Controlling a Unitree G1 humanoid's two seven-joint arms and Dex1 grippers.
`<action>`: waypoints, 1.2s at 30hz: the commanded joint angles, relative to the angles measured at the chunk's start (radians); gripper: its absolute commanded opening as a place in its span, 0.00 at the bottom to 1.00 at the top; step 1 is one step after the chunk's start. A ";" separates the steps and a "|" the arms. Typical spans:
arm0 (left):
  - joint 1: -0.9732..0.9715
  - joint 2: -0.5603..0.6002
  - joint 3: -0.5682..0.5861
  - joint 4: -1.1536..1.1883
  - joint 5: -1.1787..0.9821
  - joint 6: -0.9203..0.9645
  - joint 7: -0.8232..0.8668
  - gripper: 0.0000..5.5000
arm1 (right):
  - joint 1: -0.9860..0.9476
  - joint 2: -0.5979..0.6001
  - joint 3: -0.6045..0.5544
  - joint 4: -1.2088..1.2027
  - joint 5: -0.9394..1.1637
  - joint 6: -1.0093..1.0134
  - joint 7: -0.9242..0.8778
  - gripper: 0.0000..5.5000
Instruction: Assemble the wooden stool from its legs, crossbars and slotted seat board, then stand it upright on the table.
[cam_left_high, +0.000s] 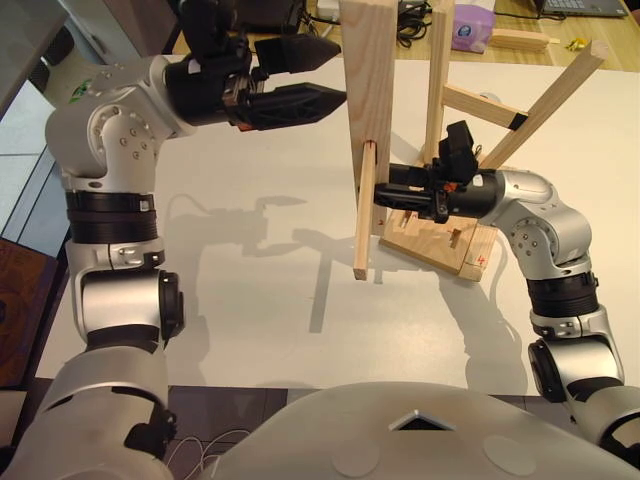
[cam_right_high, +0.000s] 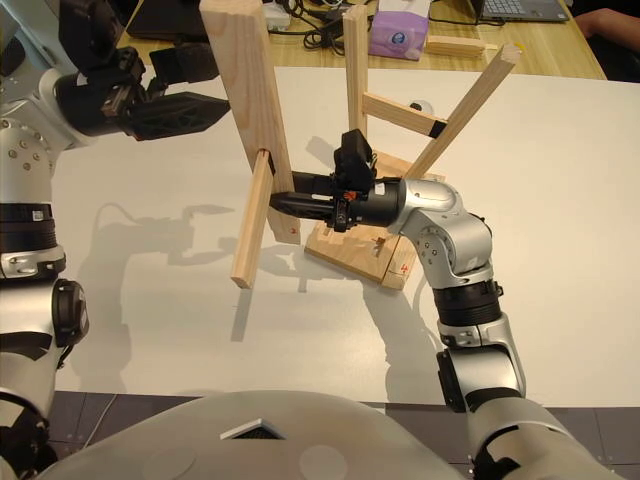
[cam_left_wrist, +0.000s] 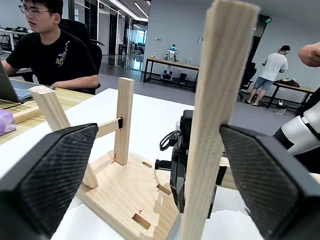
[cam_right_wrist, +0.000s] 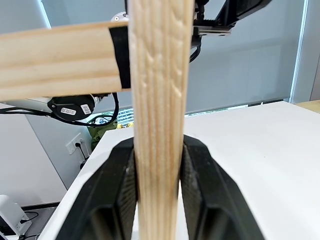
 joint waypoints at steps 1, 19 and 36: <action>-0.009 0.031 0.005 -0.046 -0.021 0.045 -0.018 0.82 | -0.013 -0.006 -0.002 0.004 -0.010 -0.018 -0.001 0.19; -0.026 -0.041 0.016 -0.111 -0.119 0.132 0.047 0.61 | 0.000 0.015 0.050 0.017 -0.054 -0.060 0.001 0.19; 0.000 -0.050 -0.009 -0.141 -0.099 0.103 0.068 0.19 | -0.011 0.029 0.045 0.034 -0.063 -0.082 -0.001 0.19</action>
